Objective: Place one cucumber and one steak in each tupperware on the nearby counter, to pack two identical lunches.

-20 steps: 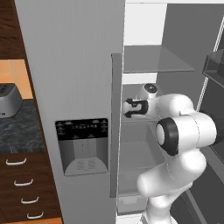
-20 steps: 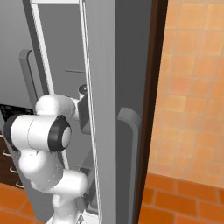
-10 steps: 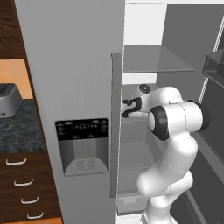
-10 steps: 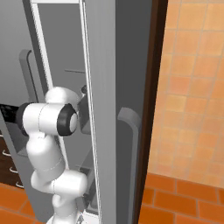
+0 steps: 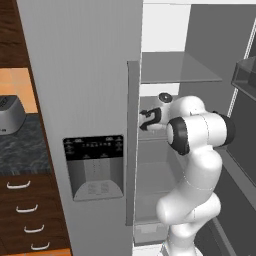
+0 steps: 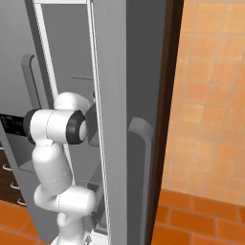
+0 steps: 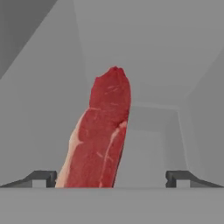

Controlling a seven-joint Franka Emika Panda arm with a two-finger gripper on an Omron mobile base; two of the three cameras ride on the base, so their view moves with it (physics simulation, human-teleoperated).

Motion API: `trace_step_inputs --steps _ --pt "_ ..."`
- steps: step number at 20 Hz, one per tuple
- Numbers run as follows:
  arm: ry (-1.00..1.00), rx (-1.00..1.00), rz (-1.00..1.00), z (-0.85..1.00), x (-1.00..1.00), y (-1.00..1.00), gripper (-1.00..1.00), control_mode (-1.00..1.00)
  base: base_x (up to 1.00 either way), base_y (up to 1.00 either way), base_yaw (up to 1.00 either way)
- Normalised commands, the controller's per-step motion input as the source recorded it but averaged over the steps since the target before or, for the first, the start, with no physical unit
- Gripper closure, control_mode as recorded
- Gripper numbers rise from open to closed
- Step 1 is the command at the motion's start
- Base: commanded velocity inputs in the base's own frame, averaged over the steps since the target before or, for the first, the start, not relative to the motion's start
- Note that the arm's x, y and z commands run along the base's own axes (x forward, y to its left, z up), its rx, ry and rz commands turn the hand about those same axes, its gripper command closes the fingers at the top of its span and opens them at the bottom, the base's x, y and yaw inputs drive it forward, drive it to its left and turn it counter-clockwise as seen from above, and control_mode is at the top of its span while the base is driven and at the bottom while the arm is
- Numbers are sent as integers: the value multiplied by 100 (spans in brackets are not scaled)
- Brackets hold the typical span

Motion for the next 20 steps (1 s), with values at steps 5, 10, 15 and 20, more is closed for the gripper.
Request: trace_step_inputs --steps 5,10,15,20 --pt "4 0 11 -13 4 -3 -100 -100 0 0 0" --pt "4 -1 3 -16 5 -9 -100 -100 0 0 0" --pt "16 -9 0 -86 0 0 100 -100 0 0 0" --pt "0 -3 1 -48 -10 -20 100 -100 0 0 0"
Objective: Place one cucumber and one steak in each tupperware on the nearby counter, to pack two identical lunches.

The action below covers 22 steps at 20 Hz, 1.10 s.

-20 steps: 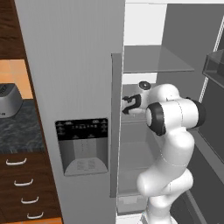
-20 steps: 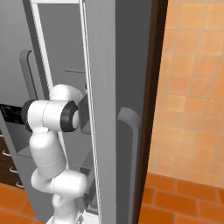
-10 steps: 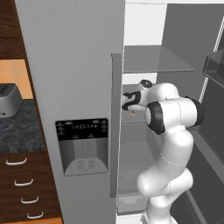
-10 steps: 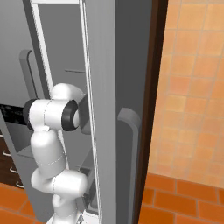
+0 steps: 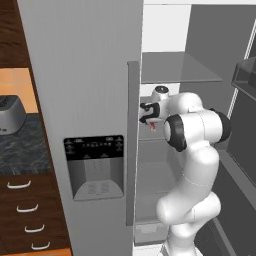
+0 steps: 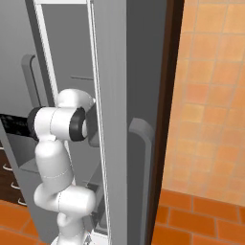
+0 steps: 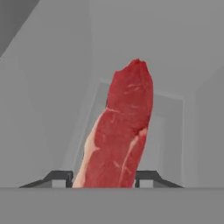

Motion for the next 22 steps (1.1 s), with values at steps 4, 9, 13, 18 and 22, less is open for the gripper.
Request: trace_step_inputs --steps 4,9,13,18,22 --pt "-2 0 0 -50 -49 -50 100 -100 0 0 0" --pt "-22 2 0 18 -91 -33 100 -100 0 0 0" --pt "-21 0 -1 88 -100 0 100 -100 0 0 0" --pt "-10 0 -4 87 -100 0 100 -100 0 0 0" --pt "-7 0 -4 98 -100 0 100 -100 0 0 0"
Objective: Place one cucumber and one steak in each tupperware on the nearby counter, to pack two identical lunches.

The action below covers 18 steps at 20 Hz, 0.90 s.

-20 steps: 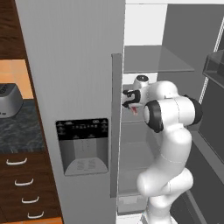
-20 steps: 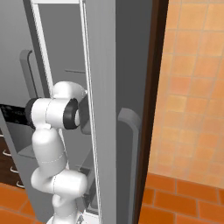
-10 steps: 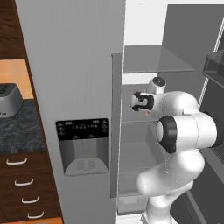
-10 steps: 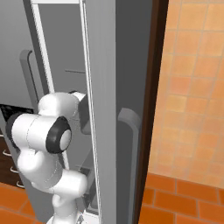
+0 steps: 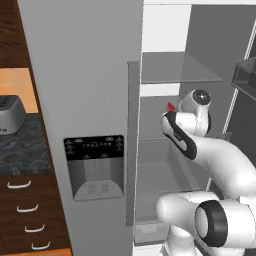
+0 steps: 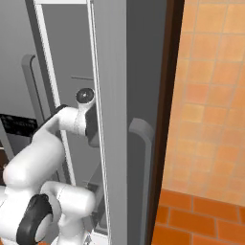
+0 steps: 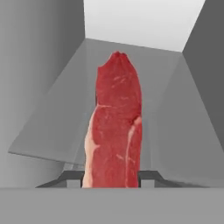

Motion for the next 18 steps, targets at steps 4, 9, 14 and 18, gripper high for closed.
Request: trace_step_inputs --steps 4,9,14,18 --pt "-5 0 -5 77 -100 0 100 -100 0 0 0" --pt "-2 -3 -1 8 -80 6 100 100 -20 7 0" --pt "0 0 0 0 0 0 100 100 -100 74 0" --pt "0 0 0 0 0 0 100 100 -69 100 7"
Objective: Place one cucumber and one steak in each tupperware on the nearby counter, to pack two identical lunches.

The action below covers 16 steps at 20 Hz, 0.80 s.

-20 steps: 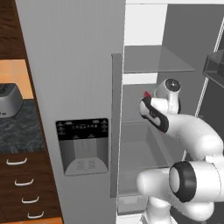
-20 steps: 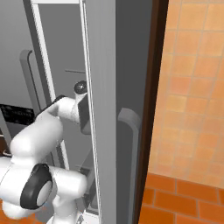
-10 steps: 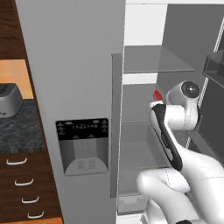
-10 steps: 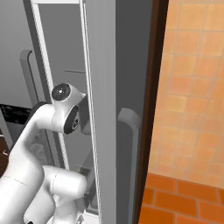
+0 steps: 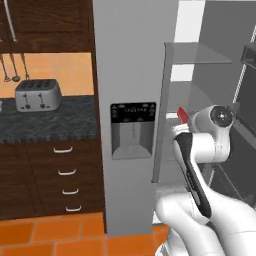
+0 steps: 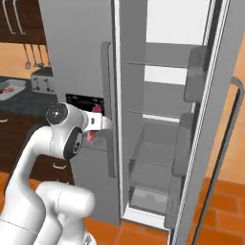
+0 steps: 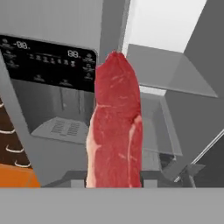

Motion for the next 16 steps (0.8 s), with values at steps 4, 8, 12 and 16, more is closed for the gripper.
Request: trace_step_inputs --steps 4,8,12,16 --pt "0 0 0 0 0 0 100 100 -11 100 9" --pt "0 0 0 0 0 0 100 100 3 100 5" --pt "0 0 0 0 0 0 100 100 8 100 4" --pt "0 0 0 0 0 0 100 100 5 100 6"
